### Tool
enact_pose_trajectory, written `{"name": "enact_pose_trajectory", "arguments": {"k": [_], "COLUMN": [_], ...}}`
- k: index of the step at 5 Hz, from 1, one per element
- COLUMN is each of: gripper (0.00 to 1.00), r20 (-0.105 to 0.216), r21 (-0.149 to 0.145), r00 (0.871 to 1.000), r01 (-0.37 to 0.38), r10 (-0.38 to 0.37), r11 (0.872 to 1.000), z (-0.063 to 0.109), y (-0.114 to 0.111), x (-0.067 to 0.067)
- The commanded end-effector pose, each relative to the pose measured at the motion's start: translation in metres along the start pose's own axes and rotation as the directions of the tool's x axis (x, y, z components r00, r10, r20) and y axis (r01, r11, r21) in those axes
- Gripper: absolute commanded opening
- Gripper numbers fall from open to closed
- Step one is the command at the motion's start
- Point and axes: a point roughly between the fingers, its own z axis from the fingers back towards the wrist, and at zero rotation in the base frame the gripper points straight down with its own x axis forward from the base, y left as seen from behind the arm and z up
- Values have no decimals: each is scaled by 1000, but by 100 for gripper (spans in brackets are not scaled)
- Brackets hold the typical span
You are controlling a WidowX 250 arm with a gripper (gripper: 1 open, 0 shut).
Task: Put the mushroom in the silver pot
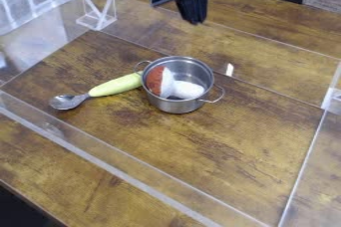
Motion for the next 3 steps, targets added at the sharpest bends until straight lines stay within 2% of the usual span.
{"name": "enact_pose_trajectory", "arguments": {"k": [1,2,3], "gripper": [0,0,0], "r20": [47,38,36], "r21": [-49,-43,-45], "r00": [999,995,990], "r01": [7,89,140], "r10": [-5,-87,-138], "r11": [999,995,989], "z": [7,10,20], "y": [-18,-26,-30], "x": [-10,-15,-15]}}
